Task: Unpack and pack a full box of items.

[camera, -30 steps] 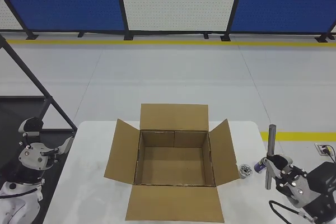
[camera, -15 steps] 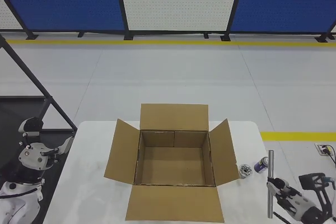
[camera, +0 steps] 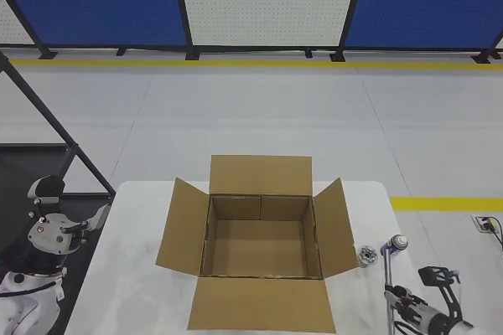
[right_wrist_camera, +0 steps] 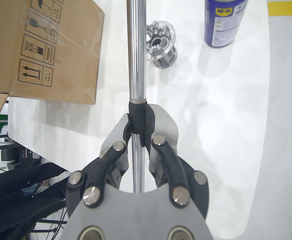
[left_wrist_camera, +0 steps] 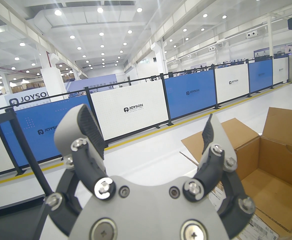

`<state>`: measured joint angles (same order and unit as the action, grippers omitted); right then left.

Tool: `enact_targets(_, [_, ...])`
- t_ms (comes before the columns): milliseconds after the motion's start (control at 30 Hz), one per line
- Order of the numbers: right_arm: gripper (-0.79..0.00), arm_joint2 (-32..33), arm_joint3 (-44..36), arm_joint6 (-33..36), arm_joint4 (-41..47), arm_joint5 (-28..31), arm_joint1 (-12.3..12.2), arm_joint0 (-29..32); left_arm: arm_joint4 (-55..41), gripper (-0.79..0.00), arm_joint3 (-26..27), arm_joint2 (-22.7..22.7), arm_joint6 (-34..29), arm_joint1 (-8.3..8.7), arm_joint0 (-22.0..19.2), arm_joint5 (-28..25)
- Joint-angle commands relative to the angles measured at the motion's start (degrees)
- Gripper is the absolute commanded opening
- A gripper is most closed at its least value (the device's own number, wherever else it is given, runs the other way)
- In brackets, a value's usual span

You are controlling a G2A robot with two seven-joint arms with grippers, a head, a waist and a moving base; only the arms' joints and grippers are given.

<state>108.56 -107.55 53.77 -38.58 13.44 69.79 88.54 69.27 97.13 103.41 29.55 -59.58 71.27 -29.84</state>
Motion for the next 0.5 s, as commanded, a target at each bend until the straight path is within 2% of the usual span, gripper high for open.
enact_targets(0, [-0.785, -1.24, 0.94, 1.5, -2.11, -0.94, -0.25, -1.24, 0.0, 0.0, 0.0, 0.0, 0.0, 0.0, 0.0, 0.0])
enact_targets(233, [-0.785, -3.84, 5.2, 3.12, -3.81, -3.01, -0.84, -4.9, 0.0, 0.0, 0.0, 0.0, 0.0, 0.0, 0.0, 0.0])
enact_targets(467, [-0.785, -3.54, 8.0, 1.94, -2.58, -2.65, -1.37, -5.26, 0.0, 0.0, 0.0, 0.0, 0.0, 0.0, 0.0, 0.0])
